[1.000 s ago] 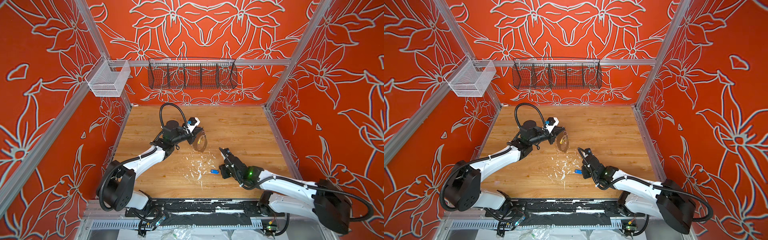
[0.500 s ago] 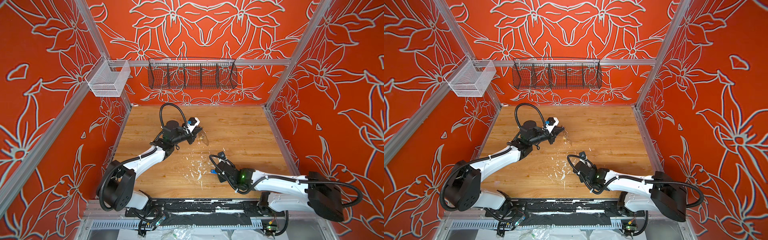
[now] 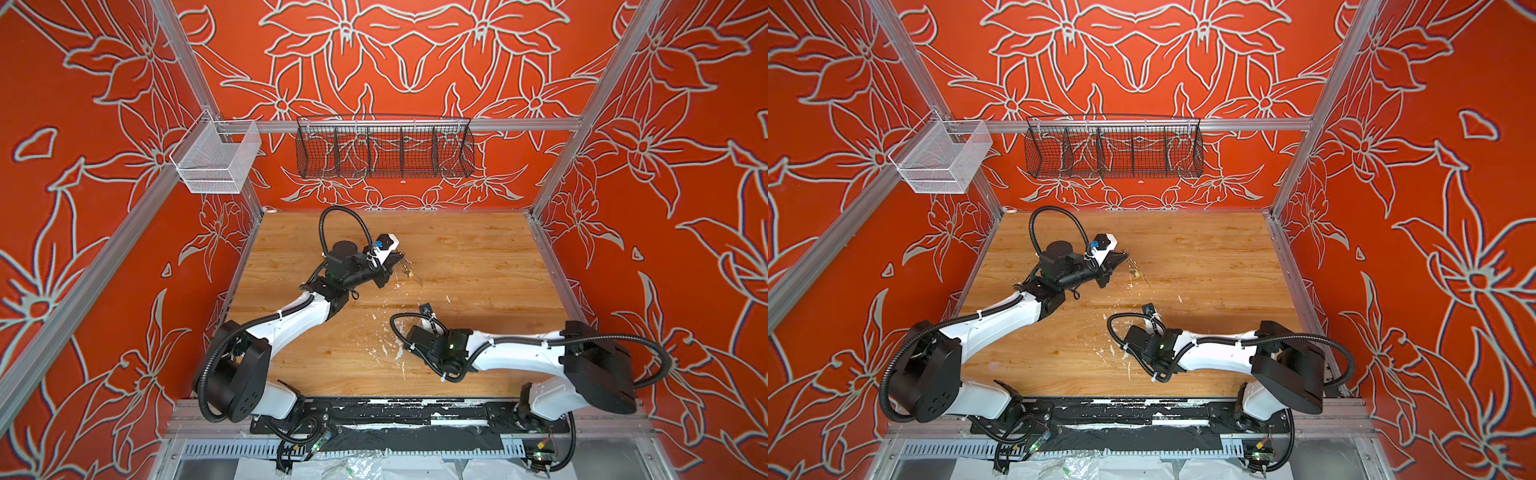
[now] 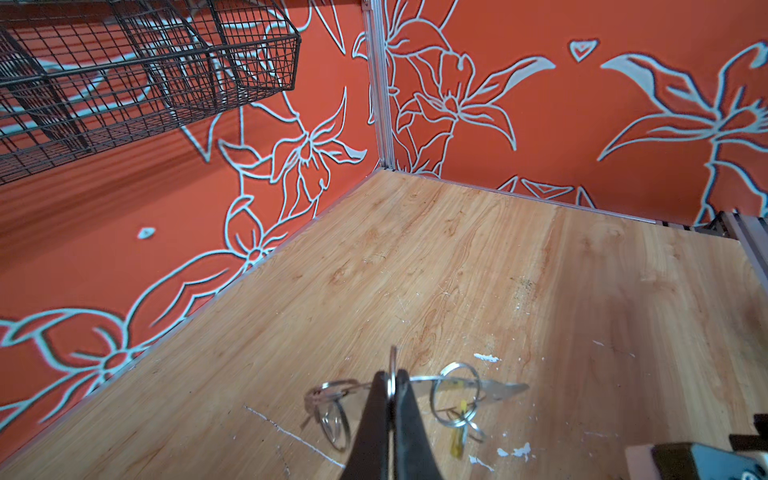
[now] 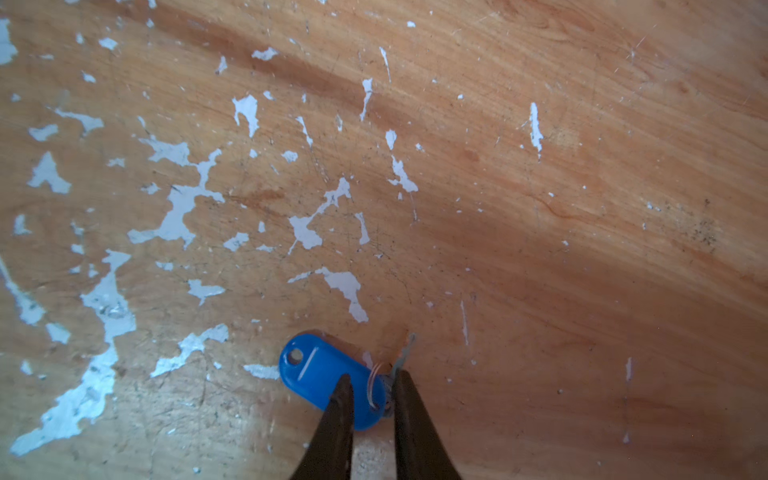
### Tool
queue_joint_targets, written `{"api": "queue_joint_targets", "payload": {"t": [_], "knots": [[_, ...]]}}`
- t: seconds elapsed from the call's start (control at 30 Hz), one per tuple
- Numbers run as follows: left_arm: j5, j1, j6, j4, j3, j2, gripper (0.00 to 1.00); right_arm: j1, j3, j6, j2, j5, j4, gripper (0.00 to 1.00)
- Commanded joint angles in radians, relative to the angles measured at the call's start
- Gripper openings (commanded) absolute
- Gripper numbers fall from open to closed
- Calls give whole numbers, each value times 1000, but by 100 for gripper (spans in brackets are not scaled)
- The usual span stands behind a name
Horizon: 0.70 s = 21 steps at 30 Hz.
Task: Put the keys on the keyring
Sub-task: 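Move the right gripper down to the blue-tagged key on the table, then close the right gripper on the blue-tagged key's ring while the left holds the plate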
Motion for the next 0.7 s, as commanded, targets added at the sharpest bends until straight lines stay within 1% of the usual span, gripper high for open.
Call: {"api": "queue_joint_targets", "payload": {"t": [0.0,0.33,0.67], "knots": [[0,-5,6,31,8,-21,0,9,24,62,19,40,-62,19],[0,-5,7,32,10,-18,0,10,28,74,45,32,-64,18],[-1,-5,10,29,13,-13,0,11,50,70,78,22,-68,19]]}}
